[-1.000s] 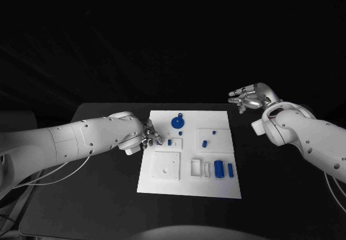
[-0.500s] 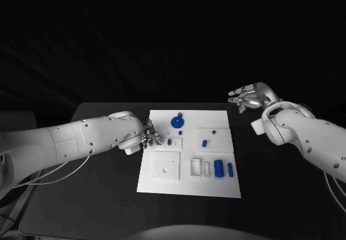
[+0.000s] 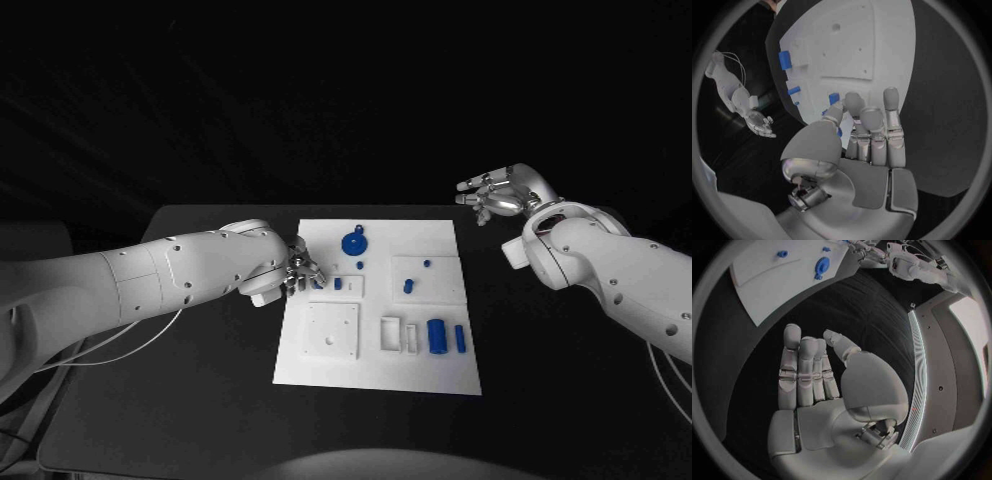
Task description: Assemble the parts on the task board
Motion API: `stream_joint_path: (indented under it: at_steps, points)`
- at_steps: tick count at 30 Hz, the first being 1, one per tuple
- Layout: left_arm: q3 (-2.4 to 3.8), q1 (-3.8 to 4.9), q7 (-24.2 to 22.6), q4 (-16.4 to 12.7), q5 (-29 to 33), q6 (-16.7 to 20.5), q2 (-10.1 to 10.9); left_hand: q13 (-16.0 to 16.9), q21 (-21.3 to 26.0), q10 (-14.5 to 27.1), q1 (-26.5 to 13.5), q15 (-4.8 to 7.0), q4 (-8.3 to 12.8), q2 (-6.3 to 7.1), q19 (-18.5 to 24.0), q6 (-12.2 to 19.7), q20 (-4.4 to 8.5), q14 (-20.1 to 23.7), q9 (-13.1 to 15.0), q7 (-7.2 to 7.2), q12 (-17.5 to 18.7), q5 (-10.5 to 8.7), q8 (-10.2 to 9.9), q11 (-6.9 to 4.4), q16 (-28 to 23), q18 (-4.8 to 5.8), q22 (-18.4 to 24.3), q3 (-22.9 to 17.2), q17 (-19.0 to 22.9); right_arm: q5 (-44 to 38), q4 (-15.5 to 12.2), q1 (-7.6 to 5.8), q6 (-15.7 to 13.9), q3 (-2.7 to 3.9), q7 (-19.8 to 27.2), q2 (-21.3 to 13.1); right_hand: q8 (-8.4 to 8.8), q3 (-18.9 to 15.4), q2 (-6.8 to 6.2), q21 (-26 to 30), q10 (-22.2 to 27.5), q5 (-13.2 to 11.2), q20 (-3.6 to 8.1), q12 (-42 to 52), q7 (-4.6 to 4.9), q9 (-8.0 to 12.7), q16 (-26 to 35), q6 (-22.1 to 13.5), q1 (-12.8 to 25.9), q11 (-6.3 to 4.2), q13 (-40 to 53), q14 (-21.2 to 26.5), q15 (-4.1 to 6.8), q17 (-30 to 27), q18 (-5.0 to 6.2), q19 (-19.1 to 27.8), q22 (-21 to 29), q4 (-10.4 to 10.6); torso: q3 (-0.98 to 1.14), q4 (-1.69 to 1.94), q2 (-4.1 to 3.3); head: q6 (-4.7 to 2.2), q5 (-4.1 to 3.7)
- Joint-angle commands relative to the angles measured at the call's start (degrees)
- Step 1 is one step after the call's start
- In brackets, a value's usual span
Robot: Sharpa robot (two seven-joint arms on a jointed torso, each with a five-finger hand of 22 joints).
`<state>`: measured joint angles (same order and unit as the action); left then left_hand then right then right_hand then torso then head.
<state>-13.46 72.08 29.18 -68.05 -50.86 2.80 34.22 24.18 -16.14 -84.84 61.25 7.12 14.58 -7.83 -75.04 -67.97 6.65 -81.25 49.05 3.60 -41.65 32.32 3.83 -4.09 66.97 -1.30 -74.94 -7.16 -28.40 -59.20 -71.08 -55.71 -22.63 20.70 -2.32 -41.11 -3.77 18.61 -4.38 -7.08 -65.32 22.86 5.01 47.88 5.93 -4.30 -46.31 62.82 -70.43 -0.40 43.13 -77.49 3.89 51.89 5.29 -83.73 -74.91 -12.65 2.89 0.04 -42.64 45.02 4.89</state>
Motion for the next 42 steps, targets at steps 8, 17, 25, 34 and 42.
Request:
stream_joint_path:
  at_steps: [8,17,25,34,42]
  points:
    - [-0.28,-0.43,1.39,0.25,-0.39,-3.83,-0.84,0.24,-0.19,-1.83,0.64,-0.06,-0.78,-0.82,0.00,-10.25,-0.82,0.04,5.75,-6.41,-0.72,-1.32,0.26,-1.27,0.56,-1.13,-0.87,0.63,-0.27,-0.28,-0.05,0.03,0.61,0.03,0.15,0.02,0.17,0.37,-0.12,-0.16,0.06,0.22,-0.12,0.11,0.03,-0.01,0.17,-0.32,0.48,0.04,-0.06,0.28,-0.05,-0.08,0.52,-0.58,-0.90,-0.04,0.02,0.00,0.01,0.08,-0.14]
    - [-0.28,-0.43,1.30,0.13,-0.97,-4.32,-1.13,0.37,-0.25,-1.82,0.90,-0.05,-0.97,-0.76,0.01,-10.38,-0.97,0.04,6.10,-6.45,-0.99,-1.64,0.28,-1.29,0.81,-1.27,-0.88,0.83,-0.48,-0.28,0.01,0.06,0.63,0.03,0.19,0.07,0.17,0.37,-0.12,-0.16,0.06,0.22,-0.12,0.11,0.03,-0.01,0.17,-0.32,0.48,0.04,-0.06,0.28,-0.05,-0.08,0.52,-0.58,-0.90,-0.04,-0.01,0.02,0.01,0.15,-0.24]
    - [-0.27,-0.43,1.21,0.25,-1.96,-3.74,-1.39,0.37,-0.22,-1.81,1.35,-0.04,-1.96,-0.78,0.02,-10.37,-1.16,0.10,6.45,-6.49,-1.02,-4.74,0.25,-1.26,0.75,-1.44,-0.81,1.70,-0.56,-0.28,0.08,0.16,0.64,0.03,0.22,0.18,0.17,0.37,-0.12,-0.16,0.06,0.22,-0.12,0.11,0.03,-0.01,0.17,-0.32,0.48,0.04,-0.06,0.28,-0.05,-0.08,0.52,-0.58,-0.90,-0.04,-0.01,0.05,0.00,0.11,-0.26]
    - [-0.27,-0.44,1.34,0.84,-2.59,-3.67,-1.89,-0.32,0.34,-1.84,2.52,-0.05,-7.58,1.89,-0.03,-10.10,-1.56,0.25,5.41,-6.61,-0.55,-10.56,0.15,-1.18,0.12,-1.70,-0.65,6.94,-0.13,-0.28,0.12,0.21,0.65,0.03,0.25,0.21,0.17,0.37,-0.12,-0.16,0.06,0.22,-0.12,0.11,0.03,-0.01,0.17,-0.32,0.48,0.04,-0.06,0.28,-0.05,-0.08,0.52,-0.58,-0.90,-0.04,0.00,-0.03,-0.01,0.15,-0.33]
    - [-0.26,-0.45,1.33,1.71,-2.95,-3.11,-2.09,-0.64,0.66,-1.84,2.68,0.01,-10.09,3.07,-0.19,-10.08,-1.41,0.28,5.15,-6.65,-0.44,-11.04,0.21,-1.19,-0.01,-1.53,-0.68,8.14,0.06,-0.28,0.16,0.23,0.67,0.03,0.26,0.22,0.17,0.37,-0.12,-0.16,0.06,0.22,-0.12,0.11,0.03,-0.01,0.17,-0.32,0.48,0.04,-0.06,0.28,-0.05,-0.08,0.52,-0.58,-0.90,-0.04,-0.01,0.05,0.01,0.17,-0.44]
